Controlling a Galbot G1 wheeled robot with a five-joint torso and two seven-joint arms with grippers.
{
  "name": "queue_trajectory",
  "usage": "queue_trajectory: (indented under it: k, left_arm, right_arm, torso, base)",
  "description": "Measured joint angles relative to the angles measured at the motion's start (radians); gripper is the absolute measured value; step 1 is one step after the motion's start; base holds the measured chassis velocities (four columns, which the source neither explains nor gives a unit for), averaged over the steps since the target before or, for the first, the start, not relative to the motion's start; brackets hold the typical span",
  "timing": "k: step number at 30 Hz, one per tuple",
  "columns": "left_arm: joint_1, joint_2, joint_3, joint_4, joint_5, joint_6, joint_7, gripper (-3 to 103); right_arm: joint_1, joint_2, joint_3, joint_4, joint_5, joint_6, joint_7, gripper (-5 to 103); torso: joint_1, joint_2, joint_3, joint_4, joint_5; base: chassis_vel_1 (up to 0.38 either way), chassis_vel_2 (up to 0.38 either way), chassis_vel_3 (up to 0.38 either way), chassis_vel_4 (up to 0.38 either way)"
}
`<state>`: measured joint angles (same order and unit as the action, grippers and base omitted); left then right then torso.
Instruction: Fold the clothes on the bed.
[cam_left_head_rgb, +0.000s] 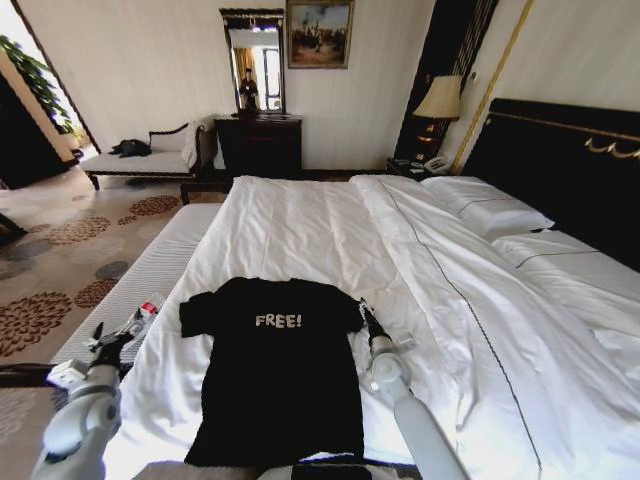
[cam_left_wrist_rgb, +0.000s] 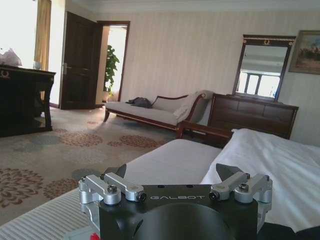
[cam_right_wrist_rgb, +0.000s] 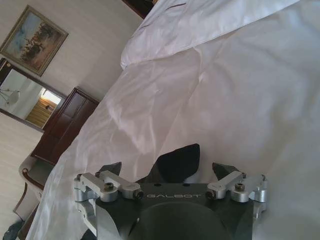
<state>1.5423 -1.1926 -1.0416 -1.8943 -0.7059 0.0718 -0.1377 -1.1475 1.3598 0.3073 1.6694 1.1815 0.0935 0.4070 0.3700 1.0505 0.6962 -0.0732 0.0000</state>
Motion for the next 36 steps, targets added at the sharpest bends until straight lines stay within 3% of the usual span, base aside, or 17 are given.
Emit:
queue_trajectory:
  k: [6, 10, 12, 16, 18, 22, 24, 25, 26, 29, 36]
  left_arm:
    - [0.02, -0.007, -0.03, -0.009, -0.014, -0.011, -0.001, 100]
    - [0.023, -0.033, -0.033, -0.006, -0.008, -0.019, -0.001, 100]
    - [0.023, -0.037, -0.032, -0.006, -0.007, -0.019, -0.001, 100]
    - [0.015, -0.046, -0.021, -0.004, -0.001, -0.019, -0.002, 100]
    - [0.014, -0.046, -0.021, -0.003, -0.001, -0.019, -0.002, 100]
    - [0.011, -0.044, -0.022, 0.005, -0.001, -0.02, -0.004, 100]
    - [0.011, -0.044, -0.022, 0.006, -0.001, -0.021, -0.004, 100]
    - [0.01, -0.044, -0.023, 0.012, 0.0, -0.023, -0.004, 100]
    - [0.01, -0.044, -0.023, 0.016, 0.0, -0.026, -0.005, 100]
    - [0.008, -0.046, -0.023, 0.022, 0.001, -0.029, -0.005, 100]
    - [0.008, -0.046, -0.026, 0.029, 0.002, -0.033, -0.006, 100]
  right_arm:
    - [0.024, 0.0, -0.004, -0.035, -0.002, -0.001, -0.004, 95]
    - [0.044, -0.003, -0.003, -0.07, -0.003, 0.003, -0.013, 73]
    - [0.047, -0.004, -0.003, -0.074, -0.004, 0.003, -0.014, 73]
    - [0.063, -0.011, -0.005, -0.082, -0.004, 0.004, -0.016, 51]
    - [0.064, -0.012, -0.006, -0.081, -0.004, 0.004, -0.016, 51]
    - [0.065, -0.019, -0.014, -0.053, -0.002, 0.003, -0.015, 30]
    - [0.065, -0.019, -0.015, -0.051, -0.002, 0.002, -0.015, 30]
    - [0.067, -0.022, -0.02, -0.045, -0.002, 0.001, -0.015, 19]
    - [0.071, -0.024, -0.024, -0.045, -0.003, 0.001, -0.015, 19]
    - [0.079, -0.028, -0.039, -0.054, -0.007, 0.0, -0.021, 3]
    - [0.096, -0.026, -0.065, -0.07, -0.017, 0.0, -0.032, 0]
  torso:
    - [0.0, 0.0, 0.0, 0.0, 0.0001]
    - [0.0, 0.0, 0.0, -0.0001, 0.0]
    - [0.0, 0.0, 0.0, 0.0, 0.0]
    - [0.0, 0.0, 0.0, -0.0001, 0.0]
    - [0.0, 0.0, 0.0, -0.0001, 0.0]
    - [0.0, 0.0, 0.0, 0.0, 0.0]
    - [0.0, 0.0, 0.0, 0.0, 0.0]
    - [0.0, 0.0, 0.0, 0.0, 0.0]
    - [0.0, 0.0, 0.0, 0.0, 0.0]
    - [0.0, 0.0, 0.0, 0.0, 0.0]
    - [0.0, 0.0, 0.0, -0.0001, -0.0001]
  base:
    - [0.0, 0.0, 0.0, 0.0]
    - [0.0, 0.0, 0.0, 0.0]
    - [0.0, 0.0, 0.0, 0.0]
    - [0.0, 0.0, 0.0, 0.0]
    - [0.0, 0.0, 0.0, 0.0]
    - [0.0, 0.0, 0.0, 0.0]
    - [0.0, 0.0, 0.0, 0.0]
    - [0.0, 0.0, 0.0, 0.0]
    - [0.0, 0.0, 0.0, 0.0]
    - [0.0, 0.0, 0.0, 0.0]
    - [0.0, 0.0, 0.0, 0.0]
